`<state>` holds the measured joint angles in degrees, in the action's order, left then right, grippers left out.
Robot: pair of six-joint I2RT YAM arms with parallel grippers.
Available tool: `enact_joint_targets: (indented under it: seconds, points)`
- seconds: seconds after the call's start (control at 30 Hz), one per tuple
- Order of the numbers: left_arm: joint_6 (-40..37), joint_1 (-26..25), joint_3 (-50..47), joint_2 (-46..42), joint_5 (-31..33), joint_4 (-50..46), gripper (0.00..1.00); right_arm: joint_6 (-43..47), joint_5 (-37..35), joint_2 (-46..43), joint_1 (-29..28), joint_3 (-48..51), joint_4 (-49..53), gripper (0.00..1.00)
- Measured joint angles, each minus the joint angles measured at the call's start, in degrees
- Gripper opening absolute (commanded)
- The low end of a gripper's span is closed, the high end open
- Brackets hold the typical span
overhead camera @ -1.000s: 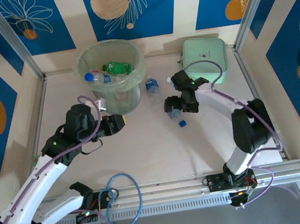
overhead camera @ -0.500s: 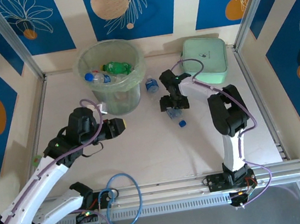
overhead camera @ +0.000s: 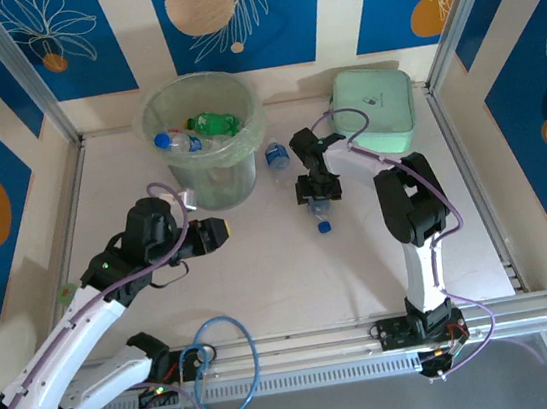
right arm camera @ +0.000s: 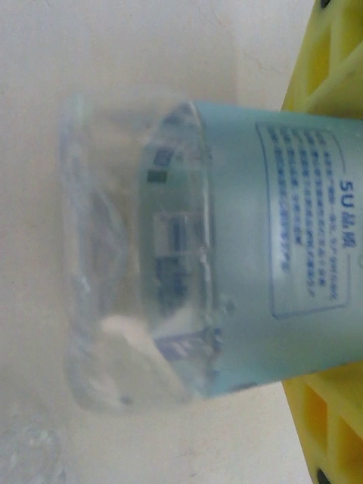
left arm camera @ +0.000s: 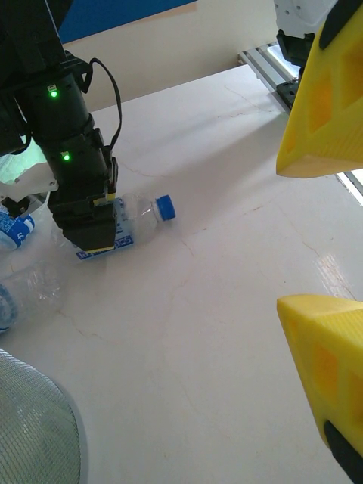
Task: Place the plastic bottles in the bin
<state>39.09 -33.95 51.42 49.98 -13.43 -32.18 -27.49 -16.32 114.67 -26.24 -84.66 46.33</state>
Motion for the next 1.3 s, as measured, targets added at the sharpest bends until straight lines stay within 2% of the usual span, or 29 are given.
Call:
enact_joint_targets:
  seconds: [0.2,0.4,0.5,0.7,0.87,1.0,1.13,1.3]
  points:
    - [0.0,0.0,0.0,0.0,0.0,0.0,0.47,-0.4,0.0,-0.1,0.0,0.0,0.0,0.52]
    - [-0.2,0.0,0.0,0.0,-0.2,0.1,0.55,-1.7,0.7,-4.5,0.0,4.5,-1.3,0.51]
    - [-0.2,0.0,-0.1,0.0,-1.3,0.5,0.58,-3.3,2.1,-10.9,-0.1,8.7,-2.5,0.51]
    - [0.5,-1.0,-0.9,0.2,-5.0,5.8,0.58,-9.2,7.6,-29.7,-1.6,18.3,-7.2,0.52]
    - [0.9,-6.6,-1.0,2.9,-7.1,13.1,0.59,-15.8,12.3,-45.8,-4.7,25.2,-13.6,0.53]
    - [-0.2,-13.9,-0.3,7.5,-8.1,19.2,0.62,-20.8,14.3,-56.8,-7.9,29.0,-19.8,0.55]
    - [-1.6,-19.2,1.2,11.6,-8.4,24.5,0.63,-23.6,14.2,-62.9,-10.5,29.2,-23.5,0.56]
    - [-2.1,-22.1,1.7,14.3,-8.4,29.9,0.66,-26.2,13.7,-66.9,-11.8,29.4,-26.2,0.56]
